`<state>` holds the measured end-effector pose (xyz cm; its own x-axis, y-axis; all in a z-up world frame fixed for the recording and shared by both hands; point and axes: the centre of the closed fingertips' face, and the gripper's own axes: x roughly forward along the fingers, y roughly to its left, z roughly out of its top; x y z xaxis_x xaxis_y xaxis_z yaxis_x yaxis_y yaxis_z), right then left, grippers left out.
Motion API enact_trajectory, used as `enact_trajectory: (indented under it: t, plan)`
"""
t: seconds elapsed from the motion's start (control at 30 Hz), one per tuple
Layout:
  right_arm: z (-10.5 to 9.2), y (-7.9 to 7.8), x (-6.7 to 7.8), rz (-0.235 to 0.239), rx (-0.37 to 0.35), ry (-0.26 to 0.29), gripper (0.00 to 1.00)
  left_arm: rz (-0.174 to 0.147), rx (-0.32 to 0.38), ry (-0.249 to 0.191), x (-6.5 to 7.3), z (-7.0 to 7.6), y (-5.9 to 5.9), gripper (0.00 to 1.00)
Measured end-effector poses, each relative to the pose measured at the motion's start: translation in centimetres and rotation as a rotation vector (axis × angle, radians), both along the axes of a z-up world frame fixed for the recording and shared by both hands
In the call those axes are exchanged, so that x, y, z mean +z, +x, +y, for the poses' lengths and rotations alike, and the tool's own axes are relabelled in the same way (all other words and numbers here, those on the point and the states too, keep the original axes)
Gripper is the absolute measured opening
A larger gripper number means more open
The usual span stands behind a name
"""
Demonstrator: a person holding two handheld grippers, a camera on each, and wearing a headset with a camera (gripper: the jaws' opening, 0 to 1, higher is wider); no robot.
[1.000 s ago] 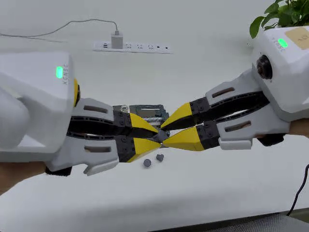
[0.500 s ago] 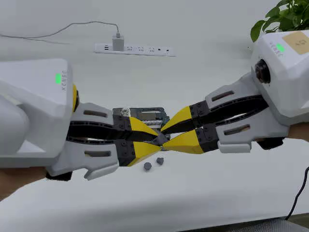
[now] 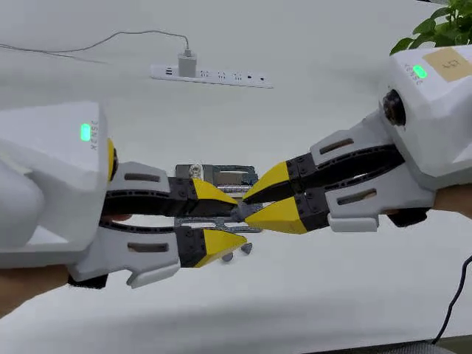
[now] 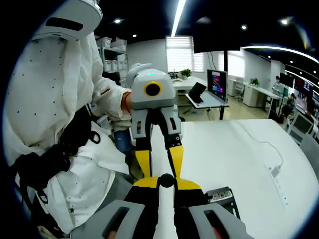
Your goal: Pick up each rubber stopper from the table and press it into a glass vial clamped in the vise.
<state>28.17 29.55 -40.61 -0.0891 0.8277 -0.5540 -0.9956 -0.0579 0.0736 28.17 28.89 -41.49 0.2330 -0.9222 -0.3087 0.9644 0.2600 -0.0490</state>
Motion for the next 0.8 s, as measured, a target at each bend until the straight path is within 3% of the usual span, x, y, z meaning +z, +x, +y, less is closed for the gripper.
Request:
enact_trajectory:
  t: [0.23, 0.5, 0.8]
  plan:
    - [0.1, 2.0, 0.2, -0.003, -0.042, -0.014, 0.06, 0.006, 0.121, -0.008, -0.9, 2.6, 1.5, 0.30]
    - [0.9, 6.2, -0.4, -0.031, -0.093, -0.078, 0.06, 0.003, 0.255, -0.014, -2.0, 6.1, 3.4, 0.44]
    - [2.1, 10.6, -3.0, -0.039, -0.115, -0.200, 0.05, -0.020, 0.282, -0.021, -3.9, 8.2, 3.8, 0.63]
